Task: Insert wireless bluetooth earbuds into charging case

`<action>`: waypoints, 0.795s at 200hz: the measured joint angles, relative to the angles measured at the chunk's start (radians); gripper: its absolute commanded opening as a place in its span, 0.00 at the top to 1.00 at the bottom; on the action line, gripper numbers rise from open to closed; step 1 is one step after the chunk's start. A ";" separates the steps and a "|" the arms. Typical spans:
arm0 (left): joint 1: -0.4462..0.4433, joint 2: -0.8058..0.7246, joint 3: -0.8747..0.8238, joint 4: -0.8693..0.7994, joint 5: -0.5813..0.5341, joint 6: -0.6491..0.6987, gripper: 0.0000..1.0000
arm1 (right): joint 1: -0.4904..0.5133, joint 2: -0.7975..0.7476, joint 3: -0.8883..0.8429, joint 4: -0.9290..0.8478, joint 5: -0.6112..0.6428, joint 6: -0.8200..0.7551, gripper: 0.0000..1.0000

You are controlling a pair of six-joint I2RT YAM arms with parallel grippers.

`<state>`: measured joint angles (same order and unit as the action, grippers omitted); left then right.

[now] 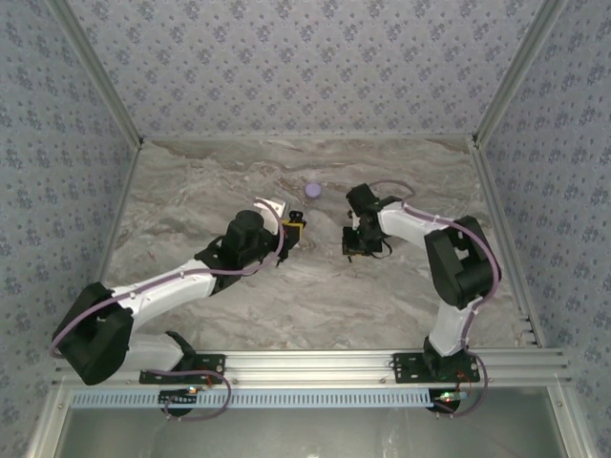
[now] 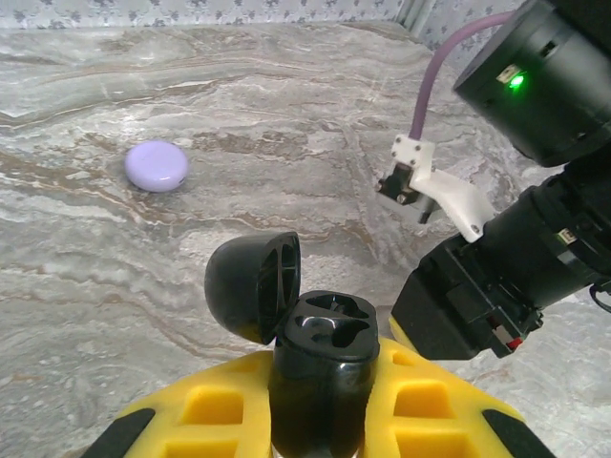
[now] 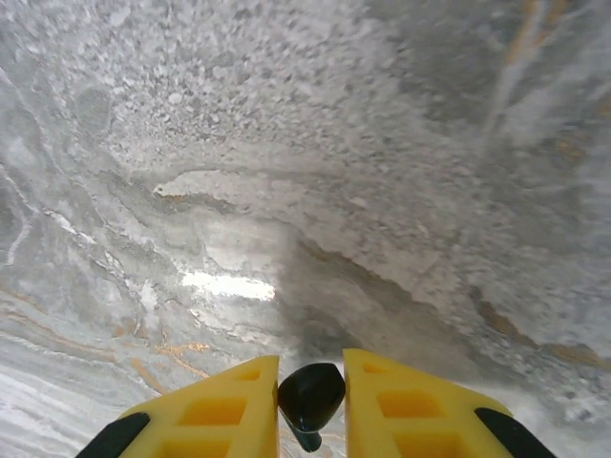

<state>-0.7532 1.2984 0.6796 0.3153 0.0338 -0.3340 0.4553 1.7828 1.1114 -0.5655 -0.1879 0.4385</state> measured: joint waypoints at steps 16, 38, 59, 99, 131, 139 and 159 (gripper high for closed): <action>-0.006 0.018 -0.011 0.045 0.004 -0.005 0.83 | -0.012 -0.059 -0.042 0.054 -0.023 0.011 0.79; -0.008 0.045 -0.043 0.117 0.010 -0.016 0.82 | -0.014 -0.152 -0.084 0.132 -0.059 0.024 0.79; -0.008 0.060 -0.078 0.185 0.014 -0.032 0.82 | -0.017 -0.242 -0.110 0.203 -0.096 0.035 0.79; -0.014 0.061 -0.126 0.337 0.024 -0.060 0.82 | -0.019 -0.408 -0.137 0.303 -0.145 0.043 0.77; -0.014 0.061 -0.146 0.439 0.038 -0.076 0.82 | -0.019 -0.500 -0.126 0.340 -0.177 0.040 0.77; -0.014 0.061 -0.146 0.457 0.048 -0.079 0.82 | -0.019 -0.509 -0.119 0.344 -0.184 0.040 0.77; -0.015 0.063 -0.146 0.509 0.075 -0.084 0.82 | -0.014 -0.521 -0.094 0.351 -0.199 0.037 0.77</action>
<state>-0.7681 1.3609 0.5331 0.8242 0.1089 -0.4179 0.4412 1.2613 1.0176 -0.2146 -0.3870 0.4751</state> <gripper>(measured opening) 0.185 0.230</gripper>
